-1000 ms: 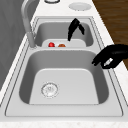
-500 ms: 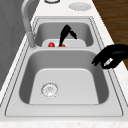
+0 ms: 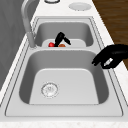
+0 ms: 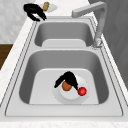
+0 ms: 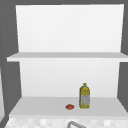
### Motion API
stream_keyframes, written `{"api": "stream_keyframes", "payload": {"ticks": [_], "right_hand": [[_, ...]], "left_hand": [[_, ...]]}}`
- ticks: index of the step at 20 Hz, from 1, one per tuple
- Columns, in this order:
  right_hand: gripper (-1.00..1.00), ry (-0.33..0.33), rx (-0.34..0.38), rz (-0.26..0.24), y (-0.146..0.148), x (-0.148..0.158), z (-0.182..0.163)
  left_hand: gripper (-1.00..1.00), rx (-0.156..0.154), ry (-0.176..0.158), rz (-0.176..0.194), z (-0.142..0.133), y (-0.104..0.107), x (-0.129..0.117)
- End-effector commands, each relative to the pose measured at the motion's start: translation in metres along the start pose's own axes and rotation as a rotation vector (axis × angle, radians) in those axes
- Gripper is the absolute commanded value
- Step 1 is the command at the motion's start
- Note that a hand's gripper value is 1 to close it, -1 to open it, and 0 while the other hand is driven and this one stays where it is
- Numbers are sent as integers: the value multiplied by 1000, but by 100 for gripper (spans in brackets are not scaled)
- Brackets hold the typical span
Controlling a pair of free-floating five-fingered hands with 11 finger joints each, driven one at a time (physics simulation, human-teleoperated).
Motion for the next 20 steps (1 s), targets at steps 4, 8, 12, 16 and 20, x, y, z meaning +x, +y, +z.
{"api": "stream_keyframes", "payload": {"ticks": [4,8,12,16,20], "right_hand": [[-100,-13,51,30,8,-14,-29],[-100,-42,50,19,13,-16,-28],[-100,-48,34,12,17,-18,-26],[100,-49,-74,48,17,-16,-27],[100,-45,-202,54,14,-14,-32]], "left_hand": [[0,0,0,0,0,0,0],[0,0,0,0,0,0,0],[0,0,0,0,0,0,0],[0,0,0,0,0,0,0],[0,0,0,0,0,0,0]]}}
